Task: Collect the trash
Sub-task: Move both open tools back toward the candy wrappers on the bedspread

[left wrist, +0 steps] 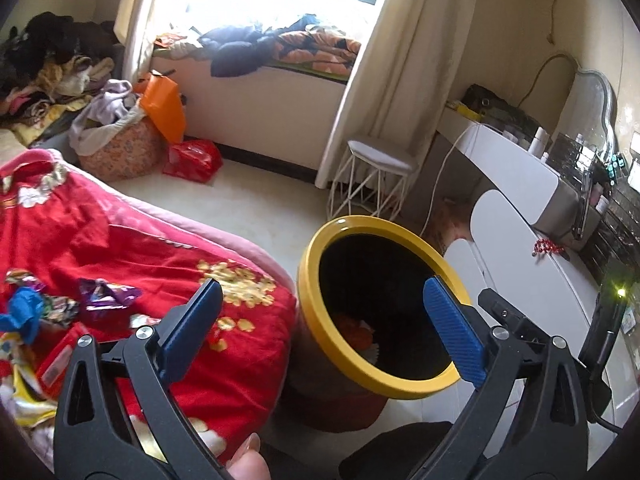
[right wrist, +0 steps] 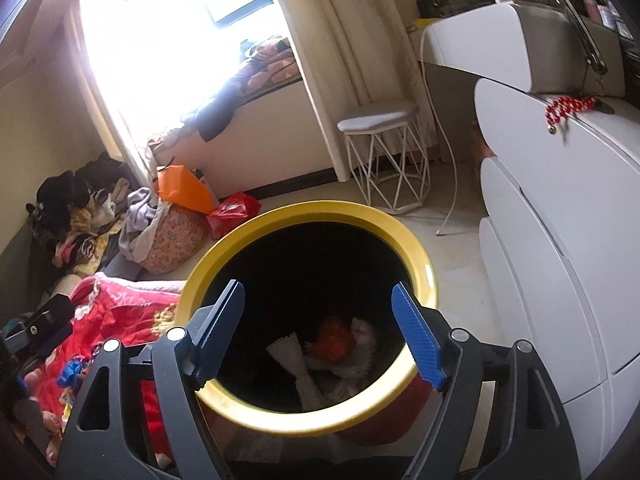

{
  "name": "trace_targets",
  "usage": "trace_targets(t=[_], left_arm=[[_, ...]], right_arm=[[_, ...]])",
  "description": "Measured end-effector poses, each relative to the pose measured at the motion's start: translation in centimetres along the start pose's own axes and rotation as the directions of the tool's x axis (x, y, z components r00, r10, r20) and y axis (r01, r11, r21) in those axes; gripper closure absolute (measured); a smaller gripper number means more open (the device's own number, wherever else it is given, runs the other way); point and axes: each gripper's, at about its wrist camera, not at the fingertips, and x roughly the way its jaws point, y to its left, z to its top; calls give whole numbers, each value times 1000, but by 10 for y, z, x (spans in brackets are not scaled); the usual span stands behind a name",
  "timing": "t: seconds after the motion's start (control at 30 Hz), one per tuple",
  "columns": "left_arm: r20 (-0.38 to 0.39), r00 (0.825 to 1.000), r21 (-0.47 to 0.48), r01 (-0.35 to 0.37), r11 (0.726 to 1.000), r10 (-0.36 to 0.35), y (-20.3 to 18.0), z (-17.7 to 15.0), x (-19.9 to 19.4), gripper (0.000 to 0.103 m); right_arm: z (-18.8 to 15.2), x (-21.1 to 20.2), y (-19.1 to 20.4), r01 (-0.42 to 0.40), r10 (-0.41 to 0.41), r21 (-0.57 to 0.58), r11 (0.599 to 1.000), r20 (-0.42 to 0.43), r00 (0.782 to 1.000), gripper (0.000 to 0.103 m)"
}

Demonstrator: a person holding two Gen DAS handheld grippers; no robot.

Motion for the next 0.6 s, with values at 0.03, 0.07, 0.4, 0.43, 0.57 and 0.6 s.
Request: trace_targets(t=[0.03,0.07,0.4,0.43,0.57,0.6], left_arm=[[7,1000,-3,-3,1000,3,6,-1,-5,11],[11,1000,-5,-6,1000,6,7,-1,-8,11],[43,997,-42,-68,997,70,34,-12,-37,11],[47,996,-48,-74,996,76,36,-12,-40,11],[60,993,-65,-93,994,97,48,-12,-50,11],[64,992,-68,-100,993,104,50,-12,-52,11]], right_arm=[[0,-1,2,-2,2,-6,1000,2,1000,28],[-1,-2,4,-5,5,-12,1000,3,1000,28],[-3,-12,26,-37,38,-77,996,17,999,26],[-3,-13,28,-42,43,-82,996,16,999,26],[-7,-18,42,-66,68,-118,991,16,998,25],[-7,-19,46,-69,72,-127,989,18,997,24]])
